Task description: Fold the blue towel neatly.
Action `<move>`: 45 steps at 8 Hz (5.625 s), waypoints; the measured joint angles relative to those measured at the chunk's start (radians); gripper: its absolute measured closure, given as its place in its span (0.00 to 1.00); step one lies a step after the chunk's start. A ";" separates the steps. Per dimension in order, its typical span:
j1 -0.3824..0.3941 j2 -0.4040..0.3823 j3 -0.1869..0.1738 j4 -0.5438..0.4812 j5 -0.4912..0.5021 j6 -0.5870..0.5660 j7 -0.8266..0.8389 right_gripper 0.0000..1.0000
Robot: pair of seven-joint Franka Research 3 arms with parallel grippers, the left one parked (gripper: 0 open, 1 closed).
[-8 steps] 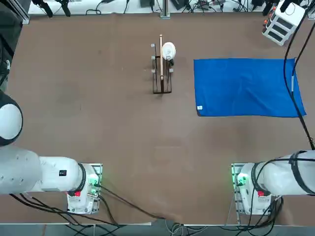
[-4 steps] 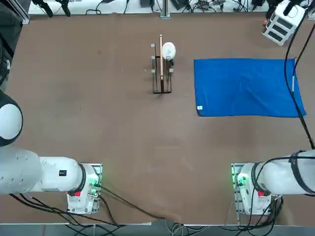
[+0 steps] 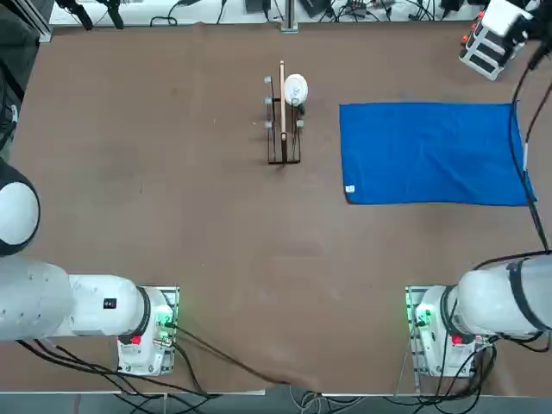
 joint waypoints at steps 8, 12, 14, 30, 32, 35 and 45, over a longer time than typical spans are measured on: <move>-0.513 0.208 -0.004 -0.160 0.023 0.249 -0.106 0.16; -0.568 0.223 -0.002 -0.279 0.058 0.383 -0.003 0.32; -0.576 0.250 0.001 -0.283 0.059 0.432 0.010 0.34; -0.600 0.364 0.008 -0.284 0.155 0.554 0.051 0.33; -0.600 0.374 0.009 -0.284 0.155 0.554 0.054 0.36; -0.599 0.377 0.015 -0.284 0.156 0.554 0.100 0.59; -0.444 0.250 0.032 -0.246 0.122 0.370 0.078 0.98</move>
